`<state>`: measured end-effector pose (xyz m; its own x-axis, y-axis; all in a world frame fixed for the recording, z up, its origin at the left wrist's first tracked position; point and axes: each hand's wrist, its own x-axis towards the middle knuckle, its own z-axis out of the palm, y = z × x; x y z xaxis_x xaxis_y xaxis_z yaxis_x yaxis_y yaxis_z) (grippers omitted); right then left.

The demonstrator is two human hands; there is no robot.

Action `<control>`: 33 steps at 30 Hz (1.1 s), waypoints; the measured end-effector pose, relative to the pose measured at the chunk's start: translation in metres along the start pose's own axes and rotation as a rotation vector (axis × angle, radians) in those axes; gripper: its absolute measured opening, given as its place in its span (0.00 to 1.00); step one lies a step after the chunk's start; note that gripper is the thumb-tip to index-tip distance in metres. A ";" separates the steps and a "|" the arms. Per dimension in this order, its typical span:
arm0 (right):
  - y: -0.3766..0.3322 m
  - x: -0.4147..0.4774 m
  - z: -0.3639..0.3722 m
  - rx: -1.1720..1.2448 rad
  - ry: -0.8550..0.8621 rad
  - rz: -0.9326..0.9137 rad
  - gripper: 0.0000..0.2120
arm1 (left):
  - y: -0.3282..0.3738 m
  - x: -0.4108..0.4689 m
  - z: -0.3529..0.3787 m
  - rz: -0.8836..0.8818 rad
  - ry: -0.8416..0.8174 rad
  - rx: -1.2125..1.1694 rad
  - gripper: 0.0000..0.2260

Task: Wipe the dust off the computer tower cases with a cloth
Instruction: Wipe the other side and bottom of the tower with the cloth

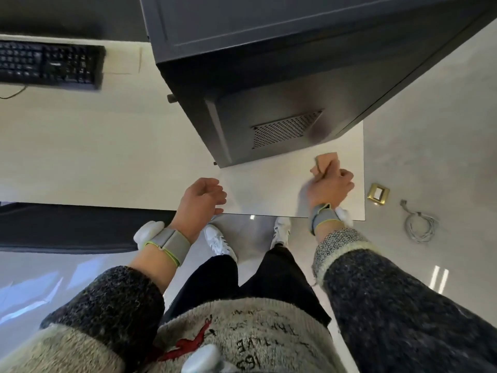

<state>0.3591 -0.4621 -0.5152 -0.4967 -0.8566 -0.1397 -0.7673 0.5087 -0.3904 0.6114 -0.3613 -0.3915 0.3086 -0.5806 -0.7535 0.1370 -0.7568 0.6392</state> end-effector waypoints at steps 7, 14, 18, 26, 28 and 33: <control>-0.049 -0.115 0.063 0.029 -0.201 -0.552 0.32 | 0.000 -0.014 -0.050 0.041 0.010 -0.026 0.12; -0.071 -0.158 0.040 -0.280 -0.882 -1.023 0.11 | 0.006 -0.016 -0.063 0.063 -0.019 -0.015 0.12; -0.042 -0.127 0.003 -0.205 -0.922 -0.633 0.08 | 0.015 -0.023 -0.050 0.101 -0.035 -0.029 0.12; -0.013 -0.022 -0.076 0.256 -0.493 -0.250 0.20 | 0.041 -0.055 0.006 0.172 -0.066 -0.059 0.23; -0.016 0.002 -0.094 0.323 -0.374 -0.251 0.21 | 0.050 -0.061 0.026 0.213 -0.049 -0.082 0.24; -0.012 0.062 -0.142 0.443 -0.195 -0.215 0.07 | 0.063 -0.071 0.082 0.255 0.075 -0.102 0.31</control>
<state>0.2799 -0.5094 -0.3900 -0.2299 -0.9593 -0.1637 -0.5776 0.2699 -0.7704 0.5212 -0.3928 -0.3101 0.4134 -0.7217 -0.5553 0.1389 -0.5527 0.8217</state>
